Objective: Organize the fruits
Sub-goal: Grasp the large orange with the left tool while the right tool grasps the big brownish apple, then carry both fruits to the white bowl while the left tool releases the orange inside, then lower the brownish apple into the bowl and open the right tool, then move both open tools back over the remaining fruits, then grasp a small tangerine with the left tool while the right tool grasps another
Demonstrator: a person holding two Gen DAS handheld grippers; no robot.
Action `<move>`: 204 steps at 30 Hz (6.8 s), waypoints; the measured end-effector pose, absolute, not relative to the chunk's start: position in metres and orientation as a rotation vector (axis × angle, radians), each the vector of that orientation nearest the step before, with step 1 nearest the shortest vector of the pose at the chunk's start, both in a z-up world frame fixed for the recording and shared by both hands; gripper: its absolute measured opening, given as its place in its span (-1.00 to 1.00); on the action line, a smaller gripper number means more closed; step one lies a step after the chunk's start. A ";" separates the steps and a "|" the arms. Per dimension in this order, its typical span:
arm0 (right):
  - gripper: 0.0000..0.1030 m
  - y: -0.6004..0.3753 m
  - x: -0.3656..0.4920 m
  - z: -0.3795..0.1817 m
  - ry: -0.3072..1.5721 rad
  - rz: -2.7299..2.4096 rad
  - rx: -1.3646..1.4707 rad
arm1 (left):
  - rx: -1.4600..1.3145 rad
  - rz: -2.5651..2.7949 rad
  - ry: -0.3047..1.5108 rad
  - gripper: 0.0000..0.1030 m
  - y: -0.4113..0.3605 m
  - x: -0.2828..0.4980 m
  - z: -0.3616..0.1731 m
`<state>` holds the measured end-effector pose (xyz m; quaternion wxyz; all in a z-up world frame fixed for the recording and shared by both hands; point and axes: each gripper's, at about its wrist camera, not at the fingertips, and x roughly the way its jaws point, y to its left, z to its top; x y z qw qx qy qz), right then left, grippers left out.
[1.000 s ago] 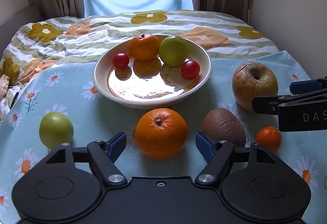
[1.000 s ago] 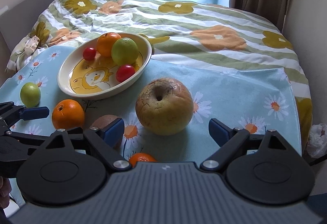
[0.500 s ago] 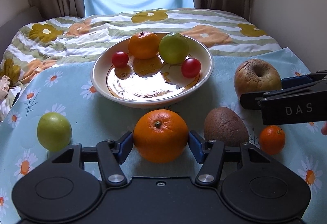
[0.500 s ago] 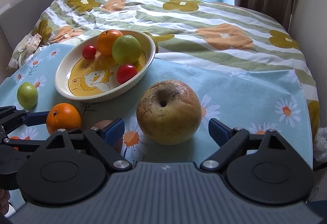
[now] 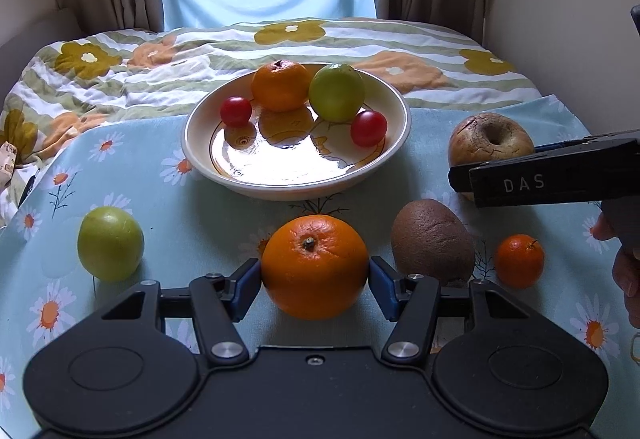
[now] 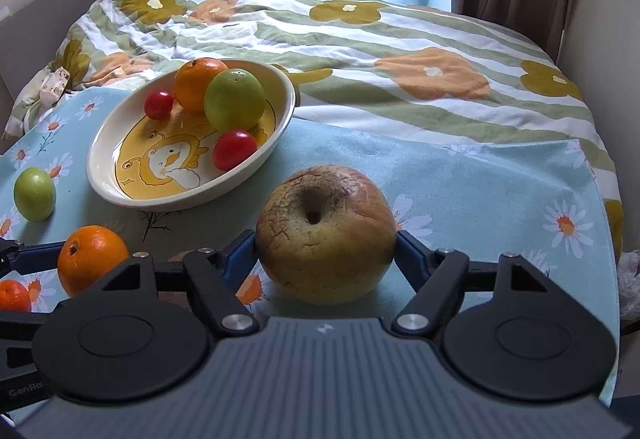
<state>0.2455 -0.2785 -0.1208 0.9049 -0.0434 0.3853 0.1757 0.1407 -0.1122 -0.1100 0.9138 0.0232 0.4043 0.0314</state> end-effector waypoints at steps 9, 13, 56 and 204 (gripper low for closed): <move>0.71 -0.284 0.239 -0.111 0.785 0.342 -0.063 | 0.041 0.064 0.799 0.22 -0.109 0.129 -0.093; 0.71 -0.284 0.231 -0.098 0.763 0.344 -0.059 | 0.031 0.066 0.777 0.22 -0.106 0.122 -0.082; 0.71 -0.174 0.213 -0.007 0.725 0.155 0.068 | 0.233 -0.222 0.721 0.21 0.011 0.185 -0.018; 0.85 -0.285 0.150 -0.113 0.841 0.363 -0.126 | -0.033 0.143 0.829 0.13 -0.031 0.059 -0.116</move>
